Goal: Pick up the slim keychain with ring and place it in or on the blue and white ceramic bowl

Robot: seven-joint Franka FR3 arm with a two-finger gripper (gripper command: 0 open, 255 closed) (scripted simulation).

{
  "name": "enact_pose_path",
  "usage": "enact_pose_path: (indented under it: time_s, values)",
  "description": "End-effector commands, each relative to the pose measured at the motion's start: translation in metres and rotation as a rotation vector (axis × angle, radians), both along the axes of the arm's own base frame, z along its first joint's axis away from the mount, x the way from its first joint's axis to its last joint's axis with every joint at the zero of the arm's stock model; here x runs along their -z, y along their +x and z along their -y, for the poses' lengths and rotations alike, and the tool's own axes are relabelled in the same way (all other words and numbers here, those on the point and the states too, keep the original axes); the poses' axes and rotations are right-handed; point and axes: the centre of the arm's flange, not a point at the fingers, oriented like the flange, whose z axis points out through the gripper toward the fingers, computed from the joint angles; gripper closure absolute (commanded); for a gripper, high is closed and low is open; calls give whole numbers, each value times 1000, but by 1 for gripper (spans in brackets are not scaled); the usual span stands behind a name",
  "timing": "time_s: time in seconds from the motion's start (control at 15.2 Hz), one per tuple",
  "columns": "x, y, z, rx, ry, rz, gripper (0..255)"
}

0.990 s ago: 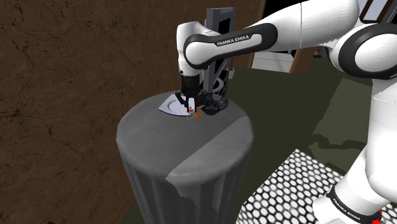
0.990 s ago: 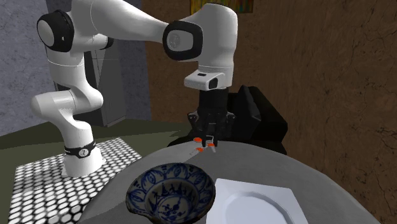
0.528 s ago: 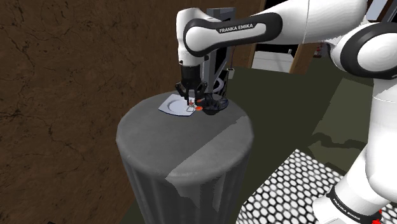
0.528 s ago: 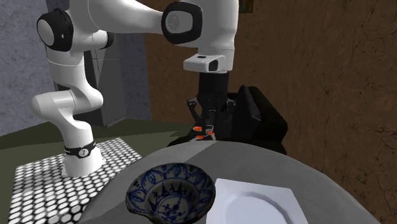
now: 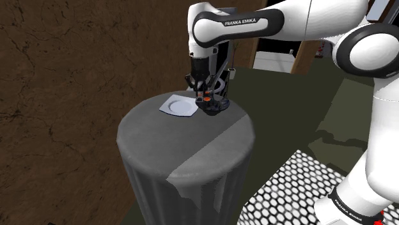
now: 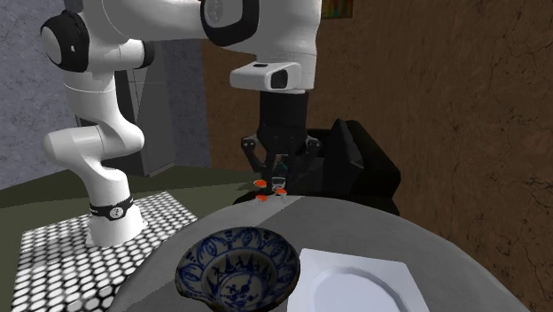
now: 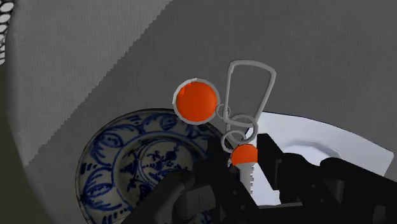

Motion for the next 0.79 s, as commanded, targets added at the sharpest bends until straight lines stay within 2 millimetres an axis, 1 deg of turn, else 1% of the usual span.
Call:
enact_pose_path:
  time_s: [0.0, 0.26, 0.33, 0.73]
  values:
    - [-1, 7, 24, -1, 0, 0, 255]
    - [-4, 25, 73, -1, 0, 0, 255]
    - [-5, 32, 92, -1, 0, 0, 255]
    - [27, 32, 92, -1, 0, 0, 255]
